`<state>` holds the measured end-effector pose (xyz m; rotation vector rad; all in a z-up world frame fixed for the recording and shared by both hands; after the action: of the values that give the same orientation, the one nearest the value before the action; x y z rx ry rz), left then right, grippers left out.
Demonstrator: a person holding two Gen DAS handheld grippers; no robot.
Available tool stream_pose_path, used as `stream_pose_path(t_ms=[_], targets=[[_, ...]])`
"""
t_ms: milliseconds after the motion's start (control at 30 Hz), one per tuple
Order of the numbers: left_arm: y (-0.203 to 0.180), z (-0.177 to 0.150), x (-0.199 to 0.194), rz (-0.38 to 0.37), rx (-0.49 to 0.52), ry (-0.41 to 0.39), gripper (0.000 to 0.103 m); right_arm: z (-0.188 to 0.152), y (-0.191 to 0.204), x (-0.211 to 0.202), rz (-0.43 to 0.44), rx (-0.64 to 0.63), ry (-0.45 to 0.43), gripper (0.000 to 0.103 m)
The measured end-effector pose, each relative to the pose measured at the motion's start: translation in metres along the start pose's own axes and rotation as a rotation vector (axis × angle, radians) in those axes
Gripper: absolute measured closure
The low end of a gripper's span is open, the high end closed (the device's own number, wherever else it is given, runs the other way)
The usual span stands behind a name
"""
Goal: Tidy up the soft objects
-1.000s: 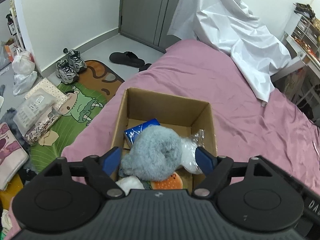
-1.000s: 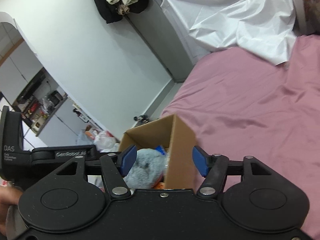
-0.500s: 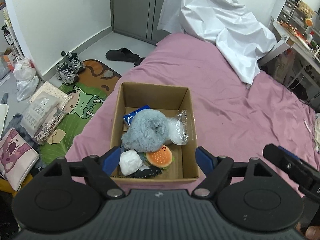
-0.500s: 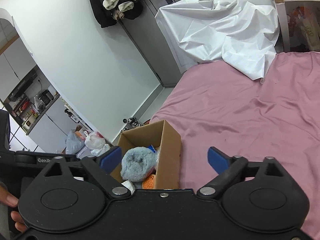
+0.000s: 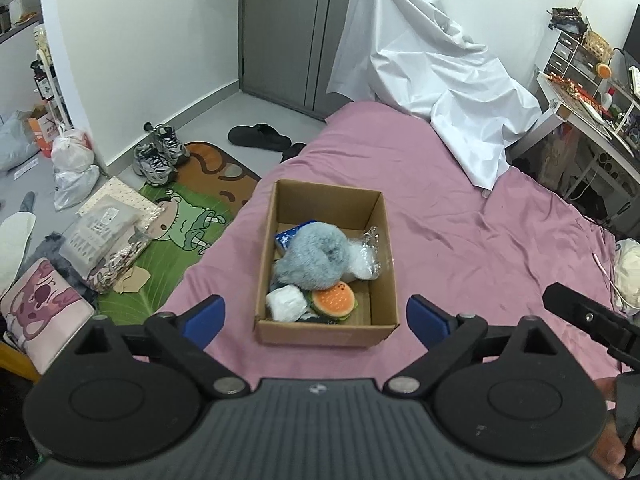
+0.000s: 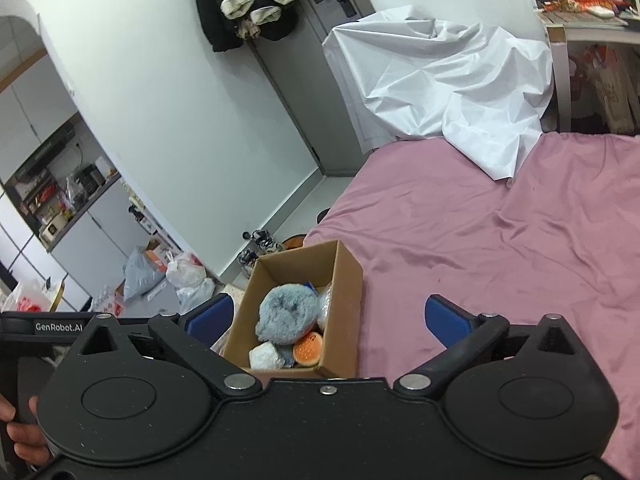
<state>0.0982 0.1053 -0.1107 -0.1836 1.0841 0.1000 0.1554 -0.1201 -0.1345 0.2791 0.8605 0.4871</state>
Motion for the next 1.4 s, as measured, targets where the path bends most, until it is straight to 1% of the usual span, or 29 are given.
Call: stream_pose_path(t_ms=[33, 100, 267, 367, 467, 633, 733, 833, 1000, 1233, 1333, 1400], targets=[[0.001, -0.002, -0.004, 0.004, 0.002, -0.004, 0.006, 0.0, 0.002, -0.003, -0.004, -0.008, 0.003, 0.0], [0.002, -0.006, -0.013, -0.005, 0.008, -0.006, 0.001, -0.001, 0.007, -0.01, -0.009, -0.023, 0.006, 0.0], [-0.001, -0.017, -0.028, -0.038, 0.008, 0.034, 0.001, -0.002, 0.011, -0.027, -0.017, -0.037, 0.0, 0.0], [-0.004, -0.024, -0.039, -0.041, 0.015, 0.027, 0.001, -0.002, 0.011, -0.036, -0.024, -0.033, 0.002, 0.0], [-0.003, -0.03, -0.049, -0.053, 0.0, 0.023, 0.001, -0.004, 0.014, -0.044, -0.035, -0.04, 0.009, 0.0], [-0.002, -0.039, -0.063, -0.05, 0.001, 0.001, 0.001, -0.012, 0.018, -0.051, -0.052, -0.057, 0.047, 0.0], [0.0, -0.042, -0.067, -0.037, 0.004, -0.004, 0.001, -0.018, 0.02, -0.055, -0.044, -0.066, 0.067, 0.0], [0.001, -0.048, -0.066, -0.041, -0.004, 0.006, 0.001, -0.024, 0.022, -0.061, -0.04, -0.065, 0.079, 0.0], [-0.003, -0.051, -0.071, -0.034, 0.006, -0.001, 0.001, -0.031, 0.021, -0.067, -0.056, -0.072, 0.095, 0.0], [-0.009, -0.052, -0.073, -0.031, 0.014, -0.014, 0.001, -0.041, 0.013, -0.067, -0.084, -0.048, 0.12, 0.0], [-0.01, -0.053, -0.072, -0.015, 0.022, -0.026, 0.001, -0.043, 0.01, -0.067, -0.088, -0.038, 0.12, 0.0], [-0.01, -0.054, -0.072, -0.007, 0.023, -0.033, 0.001, -0.045, 0.008, -0.064, -0.094, -0.035, 0.136, 0.0]])
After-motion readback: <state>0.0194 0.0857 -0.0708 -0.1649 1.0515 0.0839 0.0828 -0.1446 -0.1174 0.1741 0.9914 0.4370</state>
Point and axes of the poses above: each gripper's, at about its wrist camera, not at the fingertips, and x roughly the way its jaws point, y to its left, z to its top, the point moved 10 cm from there along x, roughly the way its jaws point, and after that the axes turned 10 degrees about y, right-handed, at the moved point
